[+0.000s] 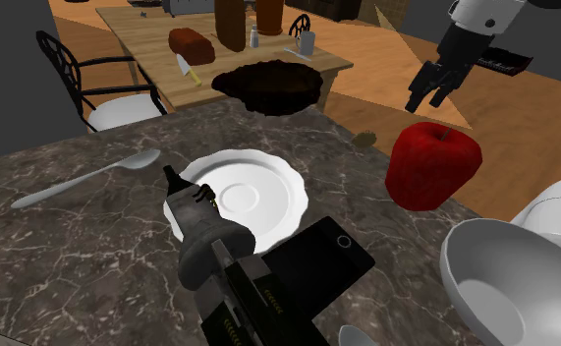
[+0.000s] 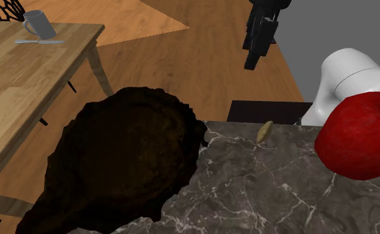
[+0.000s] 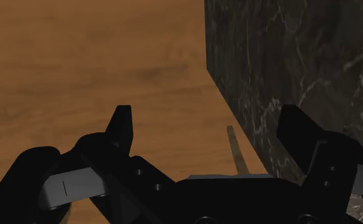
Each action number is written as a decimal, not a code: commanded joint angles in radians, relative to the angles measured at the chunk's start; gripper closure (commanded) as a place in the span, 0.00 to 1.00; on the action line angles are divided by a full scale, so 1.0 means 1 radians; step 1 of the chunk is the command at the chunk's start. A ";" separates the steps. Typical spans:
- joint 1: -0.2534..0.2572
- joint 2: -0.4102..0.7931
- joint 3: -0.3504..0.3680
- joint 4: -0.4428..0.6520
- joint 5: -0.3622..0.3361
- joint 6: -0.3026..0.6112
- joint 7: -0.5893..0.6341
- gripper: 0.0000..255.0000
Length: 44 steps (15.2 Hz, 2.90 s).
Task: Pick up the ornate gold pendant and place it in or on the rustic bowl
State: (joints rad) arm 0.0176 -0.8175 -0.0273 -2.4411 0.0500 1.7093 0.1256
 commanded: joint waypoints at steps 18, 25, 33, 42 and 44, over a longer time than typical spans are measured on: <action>-0.033 -0.153 0.593 -0.022 0.172 0.226 0.703 0.00; -0.041 -0.128 0.618 -0.091 0.184 0.321 0.701 0.00; -0.041 -0.128 0.618 -0.091 0.184 0.321 0.701 1.00; -0.041 -0.128 0.618 -0.091 0.184 0.321 0.701 1.00; -0.069 -0.082 0.628 -0.009 0.197 0.207 0.763 0.00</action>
State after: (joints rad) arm -0.0369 -0.9222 0.5978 -2.4923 0.2405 1.9866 0.8540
